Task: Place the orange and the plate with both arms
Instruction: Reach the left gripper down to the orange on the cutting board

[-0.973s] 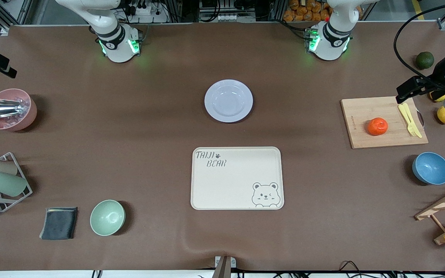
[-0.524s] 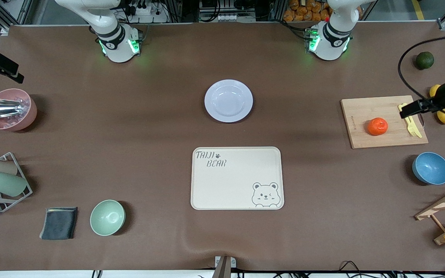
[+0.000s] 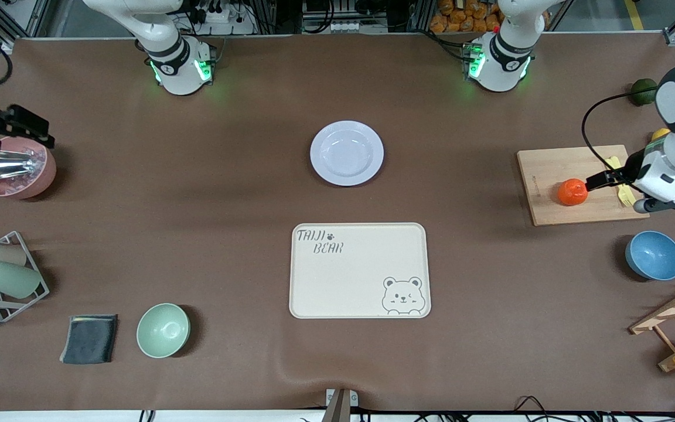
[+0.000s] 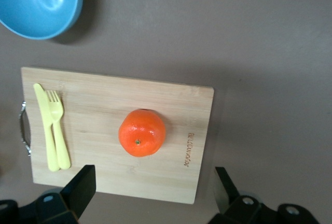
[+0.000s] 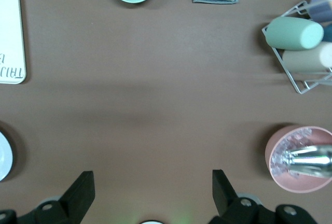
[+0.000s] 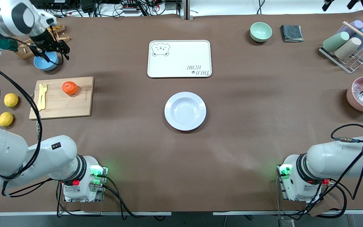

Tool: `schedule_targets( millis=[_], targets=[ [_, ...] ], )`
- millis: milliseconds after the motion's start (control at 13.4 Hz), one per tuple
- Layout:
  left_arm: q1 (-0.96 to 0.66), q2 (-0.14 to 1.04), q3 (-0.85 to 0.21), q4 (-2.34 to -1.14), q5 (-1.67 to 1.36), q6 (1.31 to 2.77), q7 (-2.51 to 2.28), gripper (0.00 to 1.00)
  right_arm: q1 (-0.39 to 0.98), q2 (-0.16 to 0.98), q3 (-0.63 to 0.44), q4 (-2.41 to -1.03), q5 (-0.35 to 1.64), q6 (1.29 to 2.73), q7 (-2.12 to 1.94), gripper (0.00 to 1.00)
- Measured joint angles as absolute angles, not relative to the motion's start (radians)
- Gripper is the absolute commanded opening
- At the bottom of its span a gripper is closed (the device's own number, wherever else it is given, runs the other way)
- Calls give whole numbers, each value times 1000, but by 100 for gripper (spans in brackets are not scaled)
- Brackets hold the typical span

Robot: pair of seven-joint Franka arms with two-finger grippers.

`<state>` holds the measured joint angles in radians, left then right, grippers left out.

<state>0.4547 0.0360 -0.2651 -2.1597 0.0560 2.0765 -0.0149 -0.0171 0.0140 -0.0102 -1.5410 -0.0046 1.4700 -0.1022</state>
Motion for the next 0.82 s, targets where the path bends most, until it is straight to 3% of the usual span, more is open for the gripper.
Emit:
schedule_targets(
  millis=[299,824],
  targets=[
    [473,49,-266,-2292,98,2237,-4,100,8,70,-9,-1583,3,1483,-111,100],
    [529,177,-265,-2309,177,2322,-1,100,-14,69,-22,-1708,71,1485,-184,100]
  ],
)
